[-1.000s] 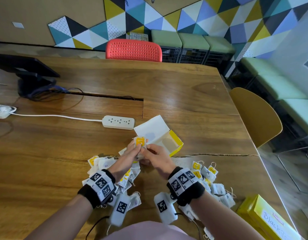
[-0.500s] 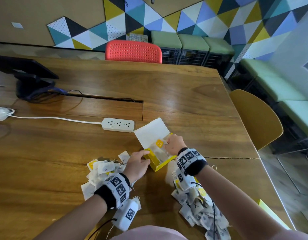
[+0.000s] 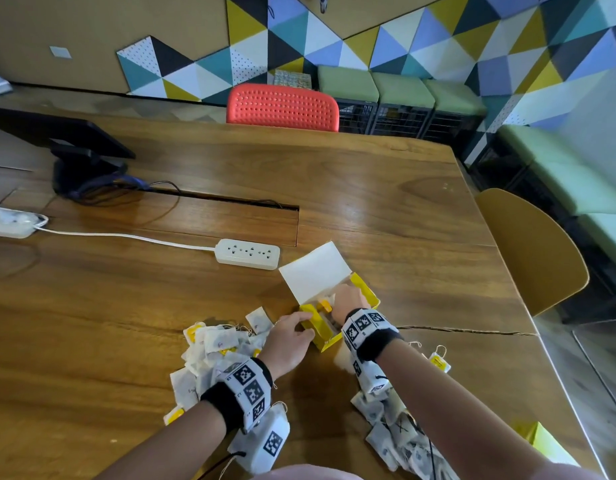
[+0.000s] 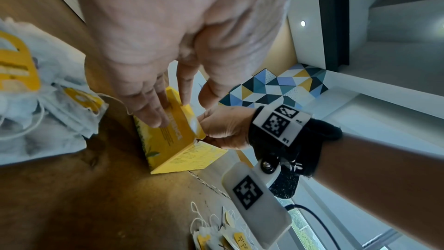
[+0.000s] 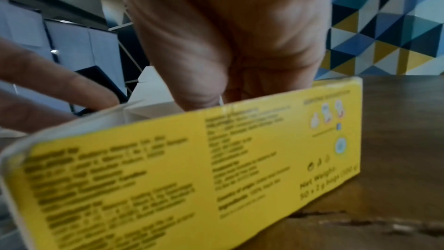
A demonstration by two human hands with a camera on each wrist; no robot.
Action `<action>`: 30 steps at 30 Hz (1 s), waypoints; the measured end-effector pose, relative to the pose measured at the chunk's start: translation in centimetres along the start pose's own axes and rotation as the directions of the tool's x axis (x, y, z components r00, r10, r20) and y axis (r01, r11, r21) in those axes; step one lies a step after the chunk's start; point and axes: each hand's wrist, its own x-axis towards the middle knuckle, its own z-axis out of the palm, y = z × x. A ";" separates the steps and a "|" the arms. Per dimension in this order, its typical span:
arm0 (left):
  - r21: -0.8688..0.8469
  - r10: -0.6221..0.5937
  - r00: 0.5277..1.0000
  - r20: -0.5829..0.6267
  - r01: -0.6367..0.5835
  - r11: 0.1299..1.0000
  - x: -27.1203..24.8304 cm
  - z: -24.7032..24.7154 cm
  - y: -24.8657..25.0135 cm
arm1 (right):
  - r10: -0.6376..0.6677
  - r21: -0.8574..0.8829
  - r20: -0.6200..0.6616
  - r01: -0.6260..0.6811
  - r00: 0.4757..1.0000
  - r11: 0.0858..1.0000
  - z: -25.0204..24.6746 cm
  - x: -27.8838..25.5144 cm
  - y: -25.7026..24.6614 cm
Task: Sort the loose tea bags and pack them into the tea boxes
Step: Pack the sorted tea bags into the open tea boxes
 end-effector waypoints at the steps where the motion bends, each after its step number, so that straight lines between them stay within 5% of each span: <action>1: -0.001 0.004 1.000 0.002 -0.004 1.000 0.0 0.0 0.0 | -0.009 0.008 -0.001 0.009 1.000 1.000 0.0 0.0 0.0; 5: -0.022 0.007 1.000 0.003 -0.007 1.000 -0.1 -0.6 -0.1 | -0.021 0.138 -0.052 0.028 0.998 0.990 -0.8 -0.6 0.5; 9: -0.015 0.067 0.994 -0.084 -0.068 0.998 0.3 -3.0 -1.0 | -0.013 0.384 -0.236 0.105 0.972 0.917 -1.0 -3.5 1.8; 14: 0.402 0.061 0.998 0.022 -0.065 0.913 0.9 -5.5 -2.6 | -0.024 0.548 -0.245 0.159 0.969 0.821 2.2 -7.6 3.0; 17: 0.738 0.015 0.989 0.145 -0.118 0.664 0.5 -5.1 -3.0 | -0.058 0.566 -0.219 0.175 0.974 0.805 4.8 -9.4 3.0; 20: 0.842 0.042 0.990 0.137 -0.139 0.521 0.5 -3.8 -3.5 | -0.118 0.540 -0.153 0.183 0.981 0.822 7.1 -10.2 2.9; 25: 0.866 0.012 0.993 0.118 -0.108 0.488 0.8 -2.2 -3.0 | -0.233 0.381 0.017 0.209 0.972 0.901 8.2 -10.6 2.6; 30: 0.867 0.026 0.994 0.105 -0.104 0.487 0.8 -1.9 -3.4 | -0.245 0.333 0.023 0.224 0.969 0.916 8.7 -10.7 2.1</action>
